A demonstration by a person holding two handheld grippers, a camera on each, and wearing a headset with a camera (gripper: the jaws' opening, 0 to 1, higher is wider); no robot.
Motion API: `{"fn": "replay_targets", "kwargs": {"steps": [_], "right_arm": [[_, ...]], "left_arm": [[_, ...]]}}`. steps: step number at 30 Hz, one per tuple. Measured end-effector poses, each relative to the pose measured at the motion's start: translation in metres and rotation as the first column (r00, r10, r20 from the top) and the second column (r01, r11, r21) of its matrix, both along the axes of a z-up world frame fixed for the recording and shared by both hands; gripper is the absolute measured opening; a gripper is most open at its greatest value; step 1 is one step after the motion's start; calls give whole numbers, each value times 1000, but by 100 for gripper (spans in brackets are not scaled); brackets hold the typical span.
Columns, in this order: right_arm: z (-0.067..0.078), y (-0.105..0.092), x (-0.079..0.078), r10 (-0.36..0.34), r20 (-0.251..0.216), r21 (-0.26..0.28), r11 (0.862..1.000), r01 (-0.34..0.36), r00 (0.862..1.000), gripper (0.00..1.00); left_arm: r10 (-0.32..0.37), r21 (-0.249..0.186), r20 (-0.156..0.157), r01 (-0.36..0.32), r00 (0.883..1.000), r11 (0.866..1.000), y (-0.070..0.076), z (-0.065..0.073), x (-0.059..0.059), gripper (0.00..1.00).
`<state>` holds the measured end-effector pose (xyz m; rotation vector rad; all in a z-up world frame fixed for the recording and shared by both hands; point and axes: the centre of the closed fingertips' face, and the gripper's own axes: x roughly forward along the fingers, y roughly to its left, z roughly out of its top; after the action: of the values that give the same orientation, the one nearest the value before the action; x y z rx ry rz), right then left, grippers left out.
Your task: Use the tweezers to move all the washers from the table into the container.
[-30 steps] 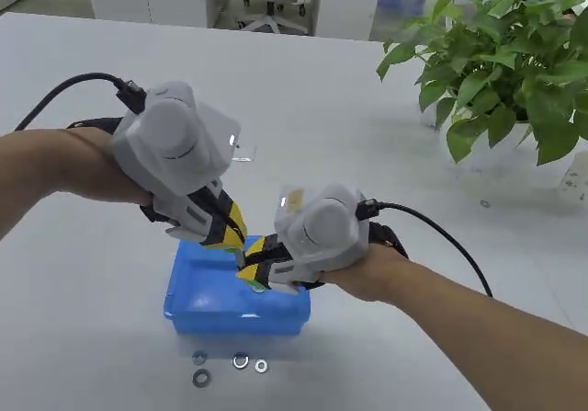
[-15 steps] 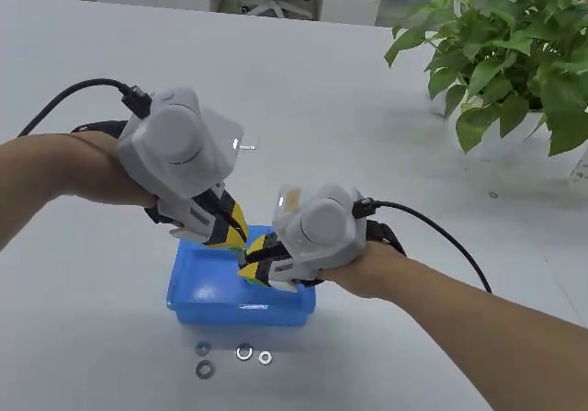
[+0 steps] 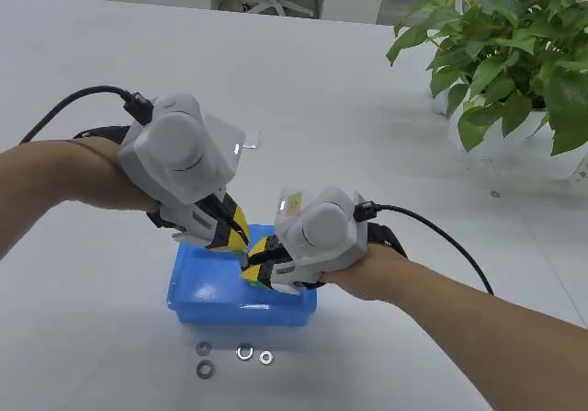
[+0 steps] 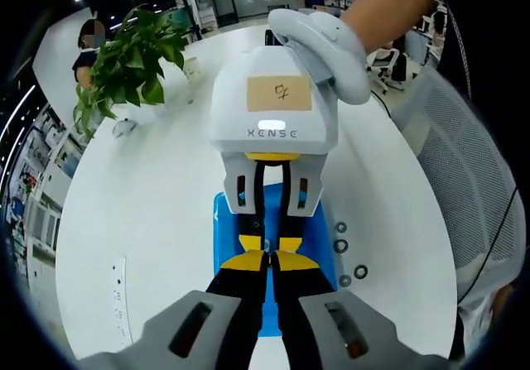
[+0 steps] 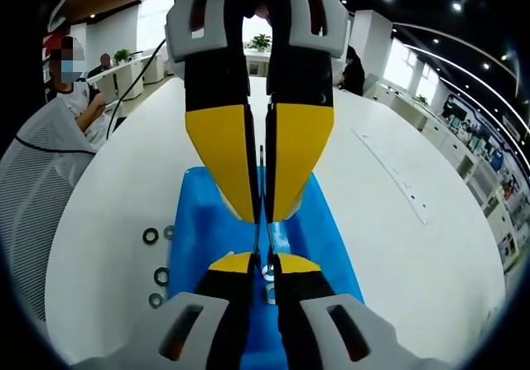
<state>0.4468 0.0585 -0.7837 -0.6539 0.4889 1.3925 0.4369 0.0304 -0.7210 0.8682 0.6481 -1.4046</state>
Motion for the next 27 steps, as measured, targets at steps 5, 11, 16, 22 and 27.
{"fn": "replay_targets", "kwargs": {"steps": [5,11,16,22,27], "right_arm": [[0,0,-1,3,0,-6,1000,-3,1000,11],[2,1,-4,8,4,-6,1000,-8,1000,11],[6,1,-5,10,9,-4,1000,-10,1000,11],[13,1,-6,12,20,0,1000,-12,1000,11],[21,1,-9,12,26,8,1000,-12,1000,11]], "left_arm": [[-3,3,1,3,1000,1000,0,1,-1,6],[-6,6,2,6,1000,1000,1,3,-3,6],[-7,6,6,7,1000,1000,1,8,-5,6],[-10,8,14,10,1000,1000,1,14,-7,6],[-9,8,20,9,1000,1000,1,22,-10,6]]}}
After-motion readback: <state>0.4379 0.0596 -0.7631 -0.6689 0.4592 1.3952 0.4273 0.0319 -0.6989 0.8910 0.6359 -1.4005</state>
